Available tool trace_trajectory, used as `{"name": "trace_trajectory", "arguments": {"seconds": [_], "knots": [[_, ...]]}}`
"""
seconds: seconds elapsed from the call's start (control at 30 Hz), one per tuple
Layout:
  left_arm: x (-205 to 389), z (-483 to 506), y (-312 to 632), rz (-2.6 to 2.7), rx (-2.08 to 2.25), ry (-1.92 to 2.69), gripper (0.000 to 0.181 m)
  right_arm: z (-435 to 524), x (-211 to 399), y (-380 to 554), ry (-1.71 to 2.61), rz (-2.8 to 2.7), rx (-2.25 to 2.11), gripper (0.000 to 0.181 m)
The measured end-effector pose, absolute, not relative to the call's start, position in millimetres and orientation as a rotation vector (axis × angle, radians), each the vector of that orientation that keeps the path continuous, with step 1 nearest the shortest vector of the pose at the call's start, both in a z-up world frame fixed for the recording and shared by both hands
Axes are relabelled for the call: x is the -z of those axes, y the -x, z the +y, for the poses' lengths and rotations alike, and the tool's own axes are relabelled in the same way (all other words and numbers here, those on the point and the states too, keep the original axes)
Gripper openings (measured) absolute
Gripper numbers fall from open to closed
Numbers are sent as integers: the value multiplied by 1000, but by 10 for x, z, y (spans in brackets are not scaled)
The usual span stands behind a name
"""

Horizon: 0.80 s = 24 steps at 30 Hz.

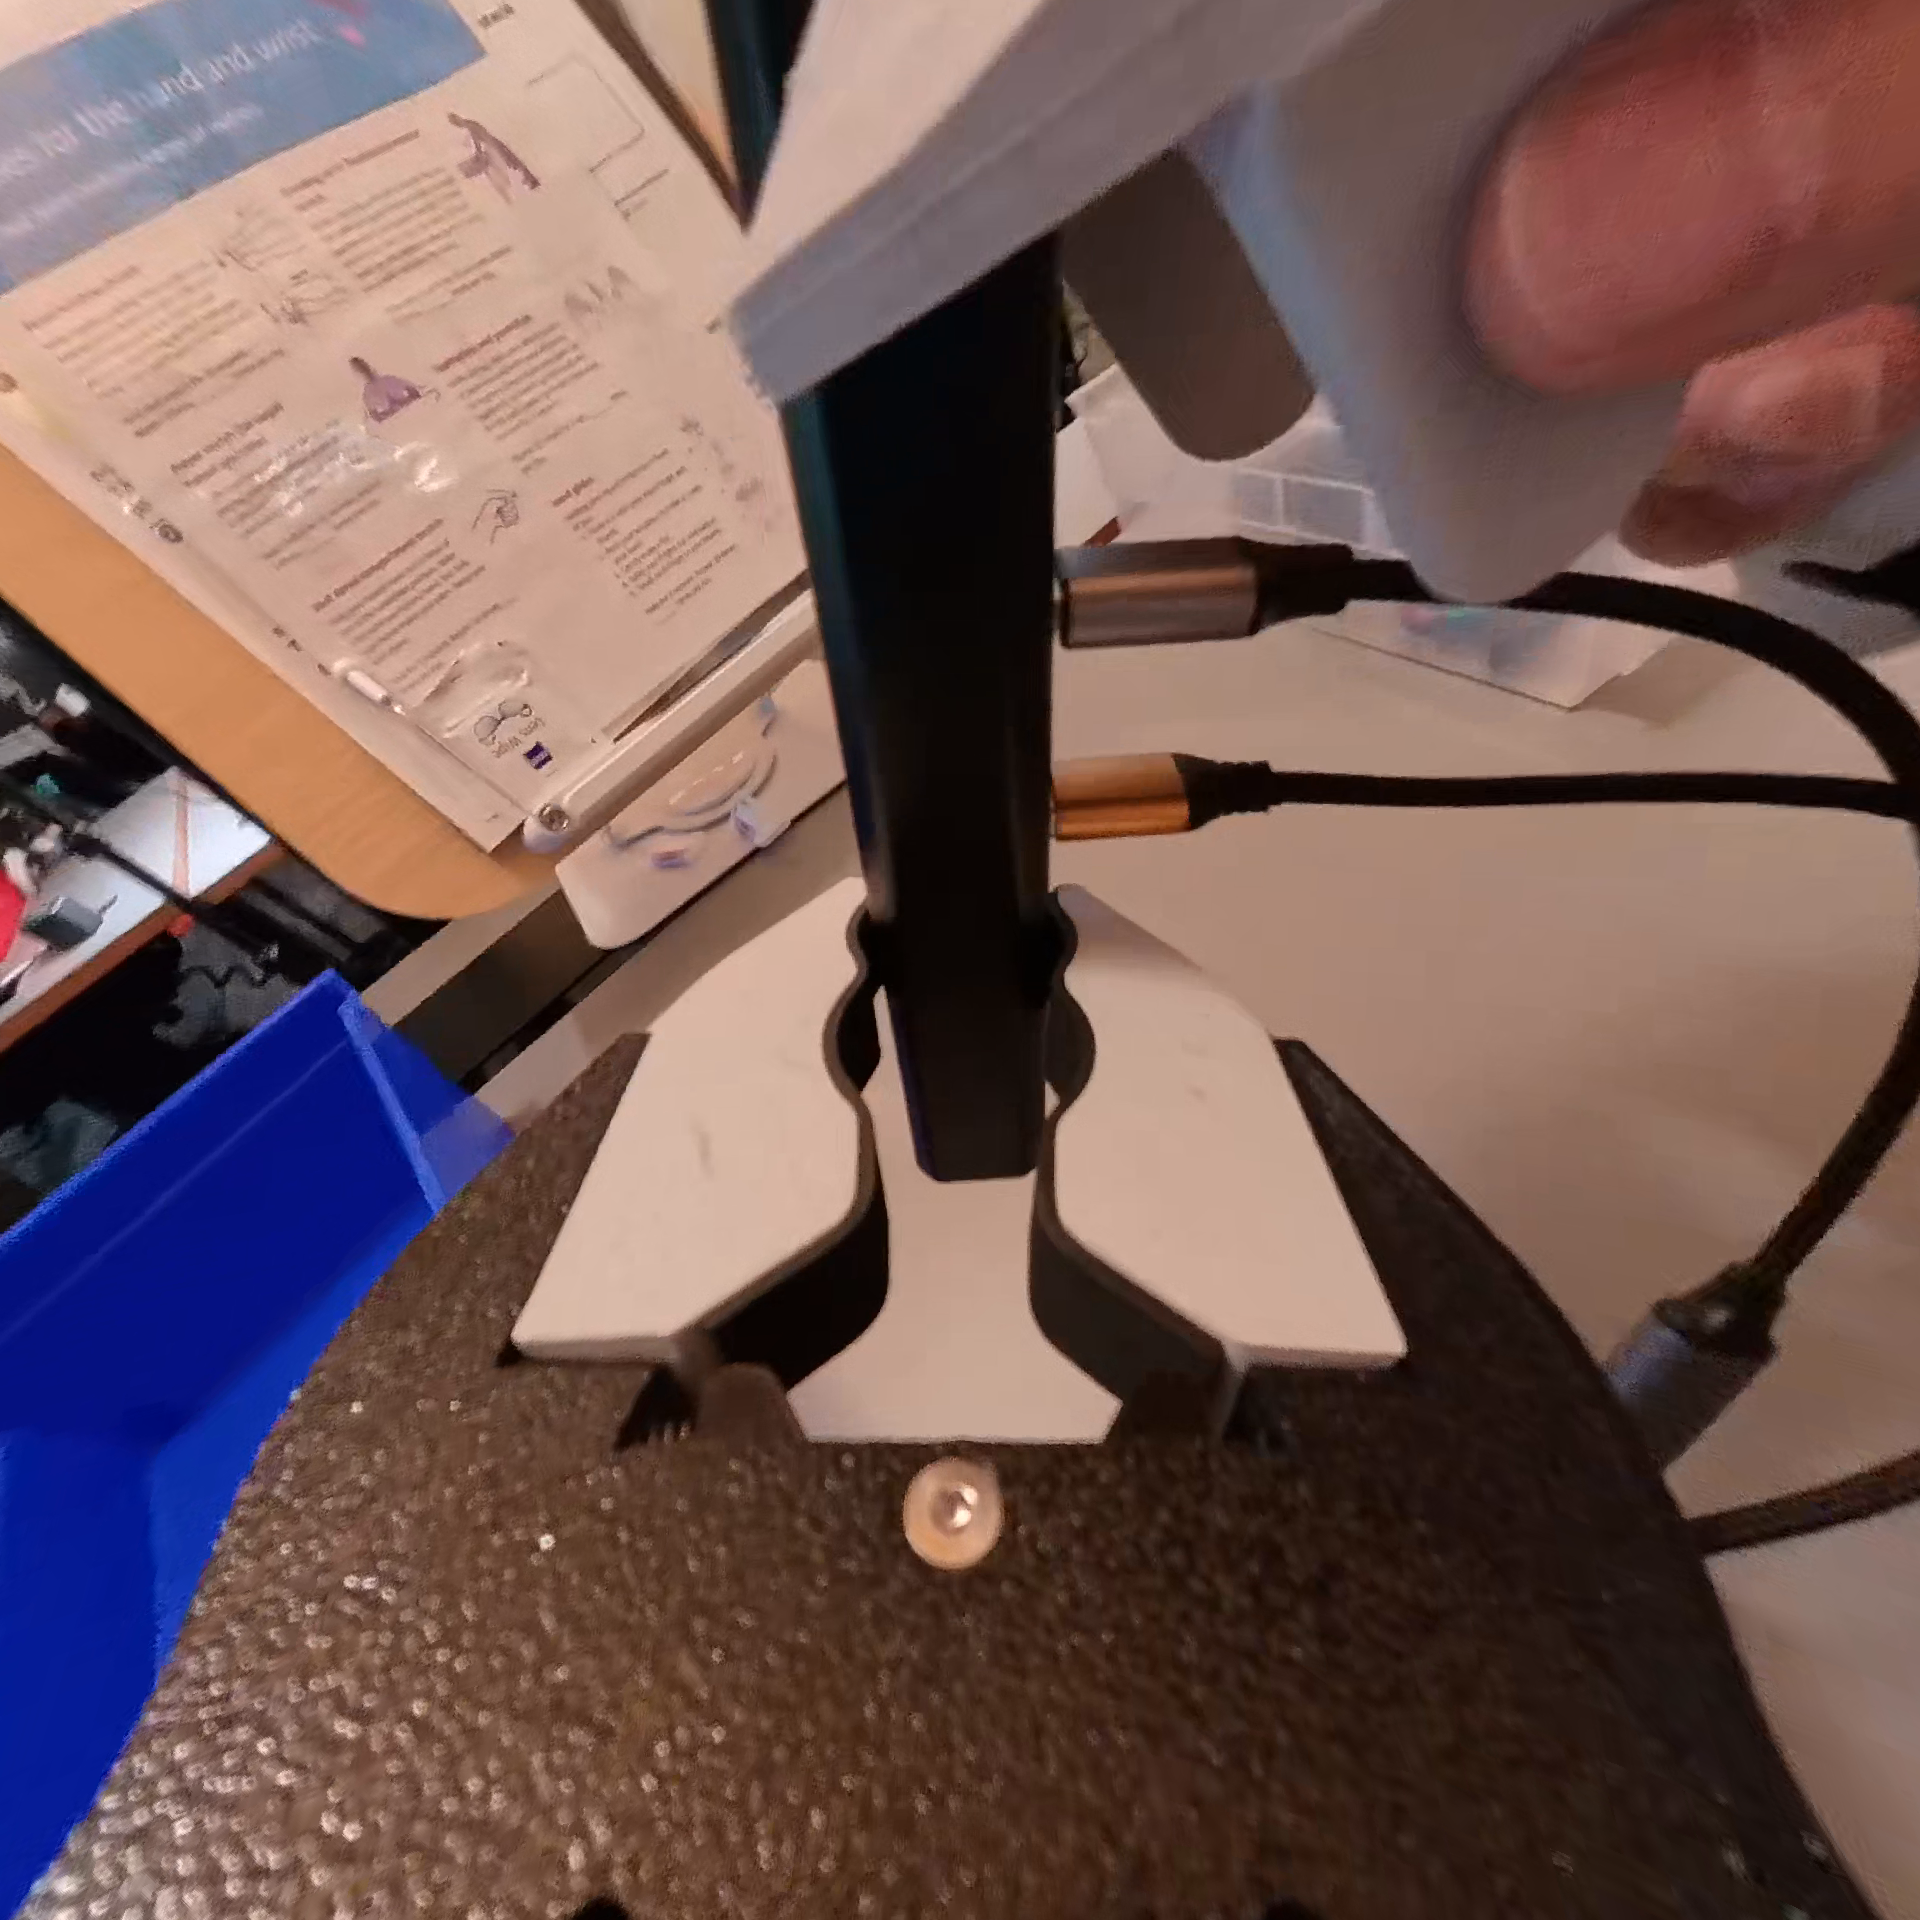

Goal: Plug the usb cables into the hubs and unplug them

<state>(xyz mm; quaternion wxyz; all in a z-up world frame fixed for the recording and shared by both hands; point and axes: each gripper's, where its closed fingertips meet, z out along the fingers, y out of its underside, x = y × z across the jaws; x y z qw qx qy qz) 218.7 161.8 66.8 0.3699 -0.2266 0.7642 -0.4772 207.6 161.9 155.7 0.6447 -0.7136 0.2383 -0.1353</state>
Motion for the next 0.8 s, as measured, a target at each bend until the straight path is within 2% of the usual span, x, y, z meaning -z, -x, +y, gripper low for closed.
{"name": "trace_trajectory", "arguments": {"seconds": [0.2, 0.43, 0.8], "knots": [[-847, 1463, -1769, 2248, 1676, 318, 49, 1491, -1601, -1844, 1704, 286, 41, 60], [-1011, 1315, -1564, 2408, 1909, 191, 69, 1597, -1446, -1525, 1868, 5, -53, 60], [-814, 1089, -1505, 2446, 1827, 229, 71, 1728, -1306, -1396, 1926, -55, -74, 60]]}}
